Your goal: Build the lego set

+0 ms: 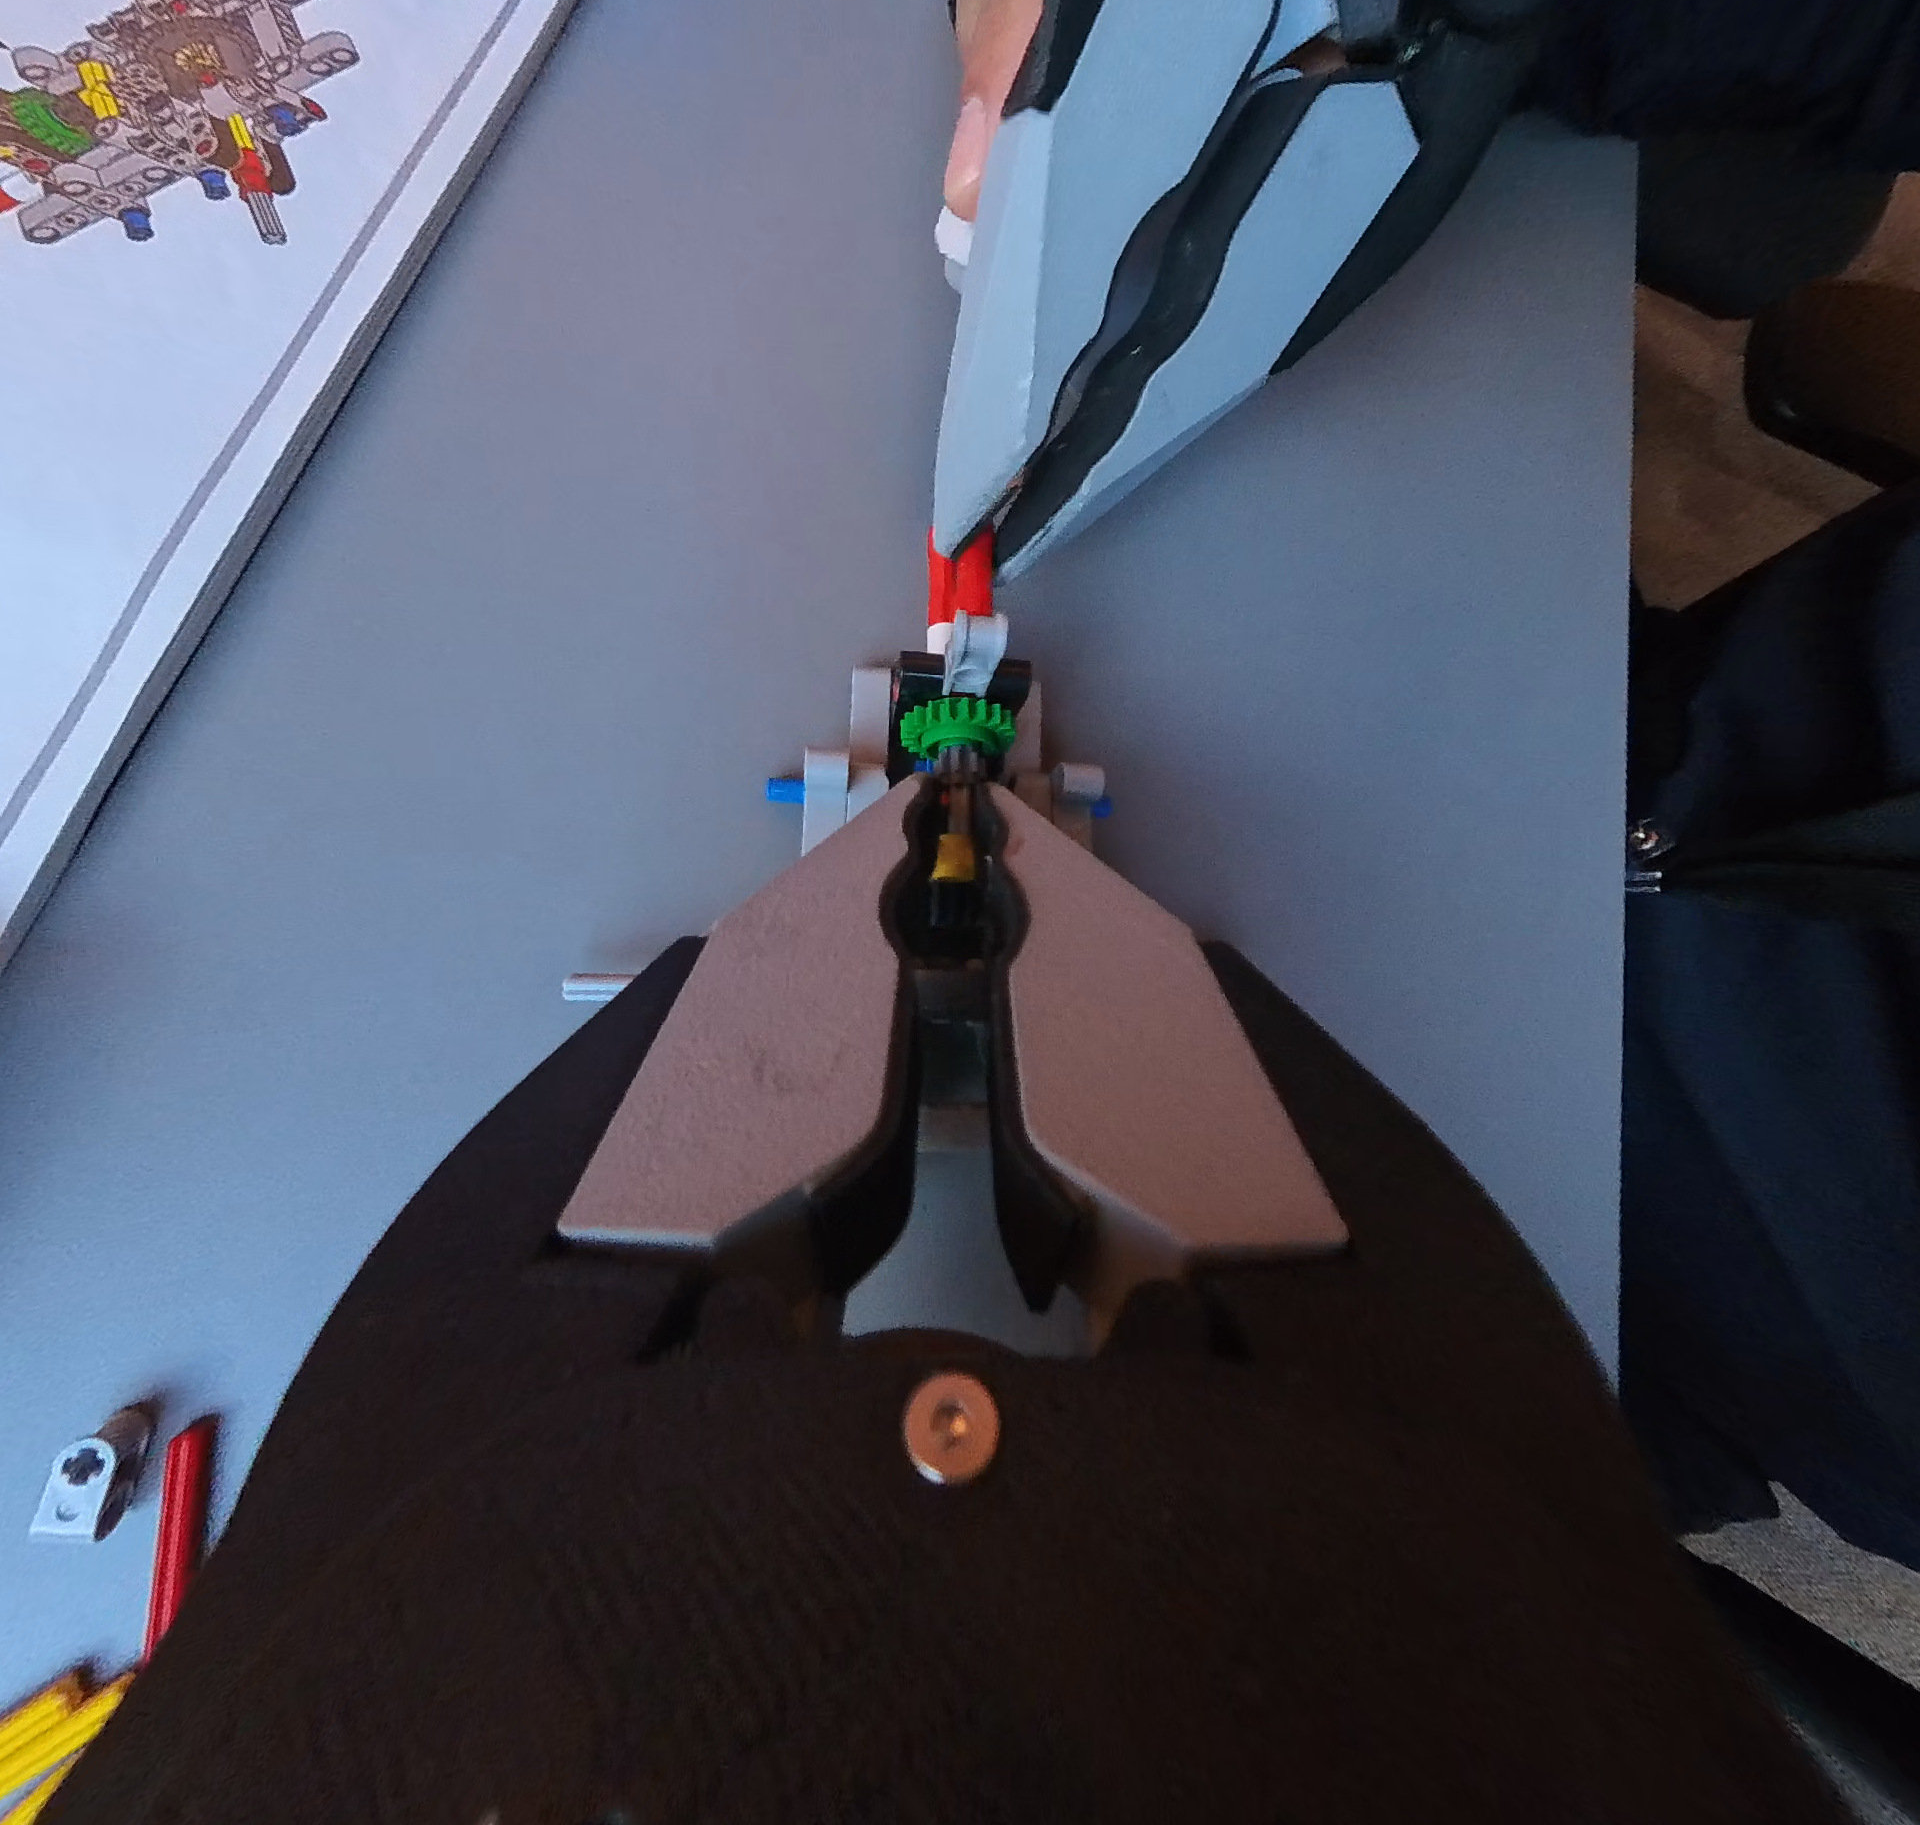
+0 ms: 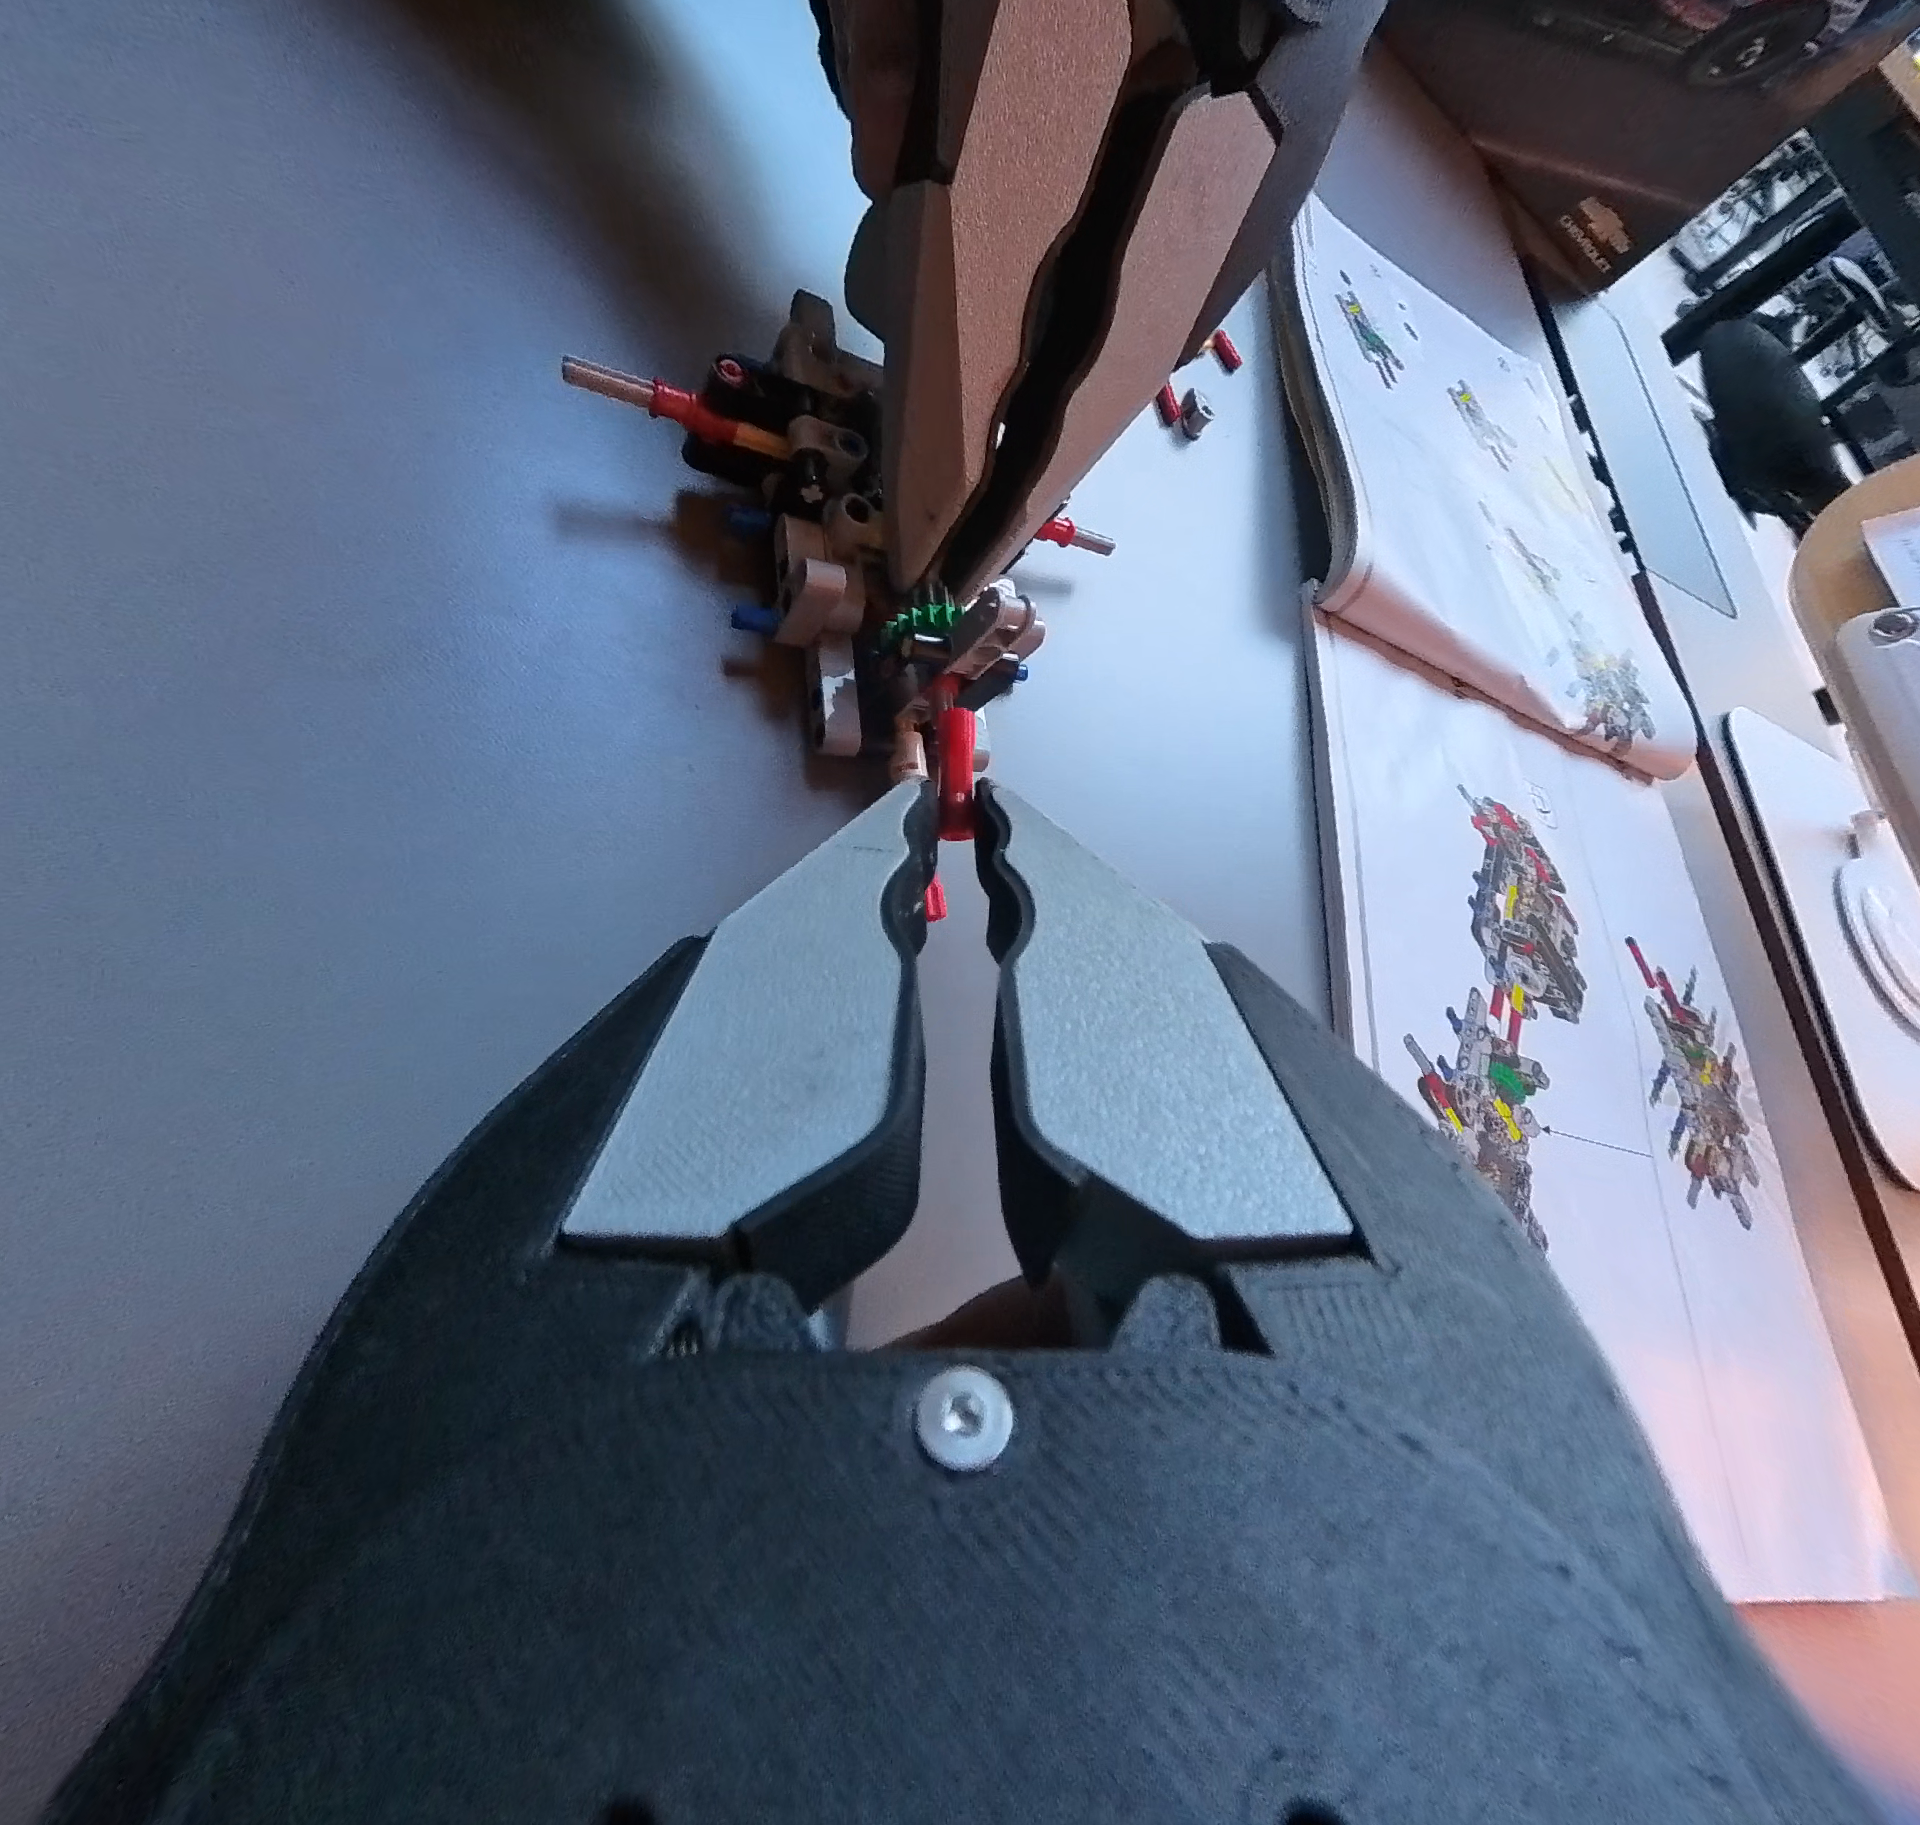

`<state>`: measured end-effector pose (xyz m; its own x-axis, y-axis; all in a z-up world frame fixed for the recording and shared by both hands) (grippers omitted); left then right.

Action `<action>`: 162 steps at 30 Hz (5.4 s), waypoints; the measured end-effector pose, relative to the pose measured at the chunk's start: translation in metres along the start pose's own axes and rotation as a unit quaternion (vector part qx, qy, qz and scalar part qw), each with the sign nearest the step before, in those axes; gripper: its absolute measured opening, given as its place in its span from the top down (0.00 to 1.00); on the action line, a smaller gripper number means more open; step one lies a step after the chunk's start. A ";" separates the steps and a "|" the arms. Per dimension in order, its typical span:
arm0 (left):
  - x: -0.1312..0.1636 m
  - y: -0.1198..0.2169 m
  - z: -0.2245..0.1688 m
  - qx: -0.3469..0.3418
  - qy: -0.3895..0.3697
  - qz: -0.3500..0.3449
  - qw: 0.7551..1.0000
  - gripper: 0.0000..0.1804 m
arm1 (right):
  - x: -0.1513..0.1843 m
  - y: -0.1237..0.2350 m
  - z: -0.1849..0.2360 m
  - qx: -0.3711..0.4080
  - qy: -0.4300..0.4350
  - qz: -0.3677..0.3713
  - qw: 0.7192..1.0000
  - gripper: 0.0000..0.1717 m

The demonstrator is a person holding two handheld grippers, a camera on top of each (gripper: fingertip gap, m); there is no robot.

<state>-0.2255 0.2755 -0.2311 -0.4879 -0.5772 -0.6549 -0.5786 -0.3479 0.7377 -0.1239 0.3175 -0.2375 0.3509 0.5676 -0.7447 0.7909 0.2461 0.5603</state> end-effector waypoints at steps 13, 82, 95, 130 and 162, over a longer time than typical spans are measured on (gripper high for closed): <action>0.000 0.000 0.000 0.006 0.006 -0.007 1.000 0.98 | 0.003 -0.004 0.002 -0.013 -0.001 0.022 1.000 0.98; -0.006 -0.008 -0.002 0.011 0.043 -0.035 0.998 0.98 | -0.003 -0.005 0.018 0.166 0.205 0.180 0.947 0.99; -0.003 -0.006 -0.003 0.021 0.034 -0.039 0.998 0.98 | 0.000 -0.003 0.017 0.131 0.148 0.068 0.978 0.99; -0.004 -0.008 -0.003 0.018 0.037 -0.040 0.998 0.98 | -0.002 -0.008 0.017 0.139 0.180 0.077 0.971 1.00; 0.012 0.033 0.011 -0.019 0.033 -0.055 0.998 0.82 | 0.006 0.019 0.002 0.070 -0.022 -0.006 0.997 0.90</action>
<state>-0.2575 0.2658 -0.2165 -0.3774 -0.5806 -0.7214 -0.6004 -0.4397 0.6679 -0.1056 0.3238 -0.2314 0.3609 0.5296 -0.7676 0.8563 0.1378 0.4977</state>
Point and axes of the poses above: each gripper's, where its closed fingertips meet, y back along the fingers, x out of its underside, z = x × y across the jaws, the point moved 5 cm from there along y, back along the fingers, and after that the axes turned 7 degrees about -x, right-handed, at the moved point
